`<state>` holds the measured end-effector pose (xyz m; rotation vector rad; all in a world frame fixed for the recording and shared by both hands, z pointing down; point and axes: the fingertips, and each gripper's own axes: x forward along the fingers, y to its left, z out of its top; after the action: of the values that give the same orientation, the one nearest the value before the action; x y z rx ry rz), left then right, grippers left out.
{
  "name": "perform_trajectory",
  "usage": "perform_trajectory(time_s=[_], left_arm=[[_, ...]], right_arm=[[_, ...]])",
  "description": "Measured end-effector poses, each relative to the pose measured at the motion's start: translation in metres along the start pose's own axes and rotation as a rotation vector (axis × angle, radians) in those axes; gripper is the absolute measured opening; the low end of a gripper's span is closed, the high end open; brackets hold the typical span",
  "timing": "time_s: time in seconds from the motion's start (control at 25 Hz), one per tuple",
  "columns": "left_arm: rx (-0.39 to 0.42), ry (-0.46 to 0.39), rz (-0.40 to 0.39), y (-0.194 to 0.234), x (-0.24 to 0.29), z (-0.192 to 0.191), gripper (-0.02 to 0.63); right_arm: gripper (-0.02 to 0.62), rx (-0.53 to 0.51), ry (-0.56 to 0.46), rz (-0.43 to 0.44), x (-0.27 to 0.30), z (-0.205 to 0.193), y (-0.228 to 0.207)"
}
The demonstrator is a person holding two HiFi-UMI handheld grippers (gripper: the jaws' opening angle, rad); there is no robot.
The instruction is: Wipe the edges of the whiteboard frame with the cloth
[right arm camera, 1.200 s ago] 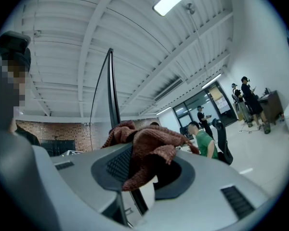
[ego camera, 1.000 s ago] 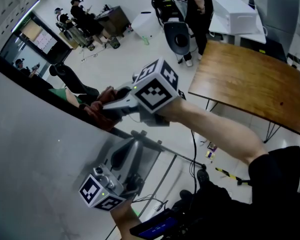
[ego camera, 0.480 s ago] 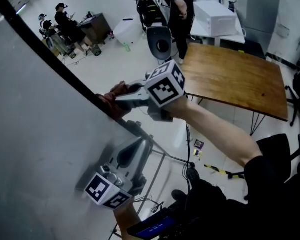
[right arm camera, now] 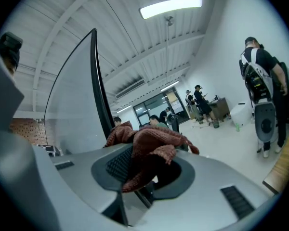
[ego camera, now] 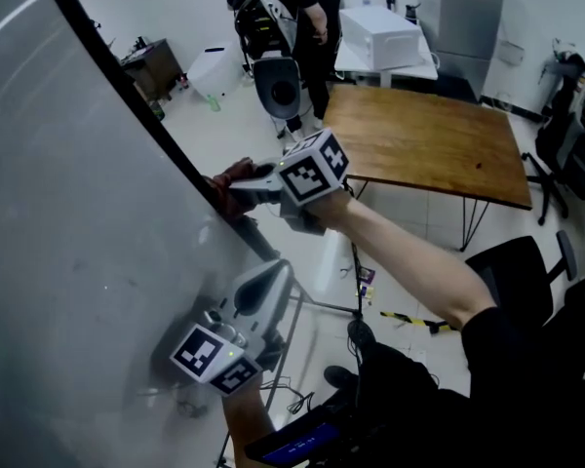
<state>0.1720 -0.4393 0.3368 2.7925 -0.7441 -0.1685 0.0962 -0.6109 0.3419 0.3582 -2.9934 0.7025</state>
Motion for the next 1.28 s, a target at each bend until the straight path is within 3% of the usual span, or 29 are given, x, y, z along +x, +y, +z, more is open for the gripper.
perform_trajectory(time_s=[0.2, 0.64, 1.04, 1.28], left_arm=[[-0.029, 0.032, 0.012, 0.003, -0.001, -0.020, -0.009], [-0.098, 0.039, 0.103, 0.035, 0.019, -0.037, -0.009], [-0.144, 0.002, 0.182, 0.043, 0.025, -0.041, -0.009], [-0.148, -0.035, 0.172, 0.050, 0.020, -0.044, -0.009]], right_arm=[[0.124, 0.002, -0.012, -0.043, -0.002, -0.018, -0.010], [0.124, -0.001, -0.017, 0.007, 0.002, -0.056, -0.030], [0.124, -0.018, -0.083, 0.061, -0.005, -0.054, -0.016], [0.124, 0.026, -0.160, 0.093, -0.006, -0.052, -0.014]])
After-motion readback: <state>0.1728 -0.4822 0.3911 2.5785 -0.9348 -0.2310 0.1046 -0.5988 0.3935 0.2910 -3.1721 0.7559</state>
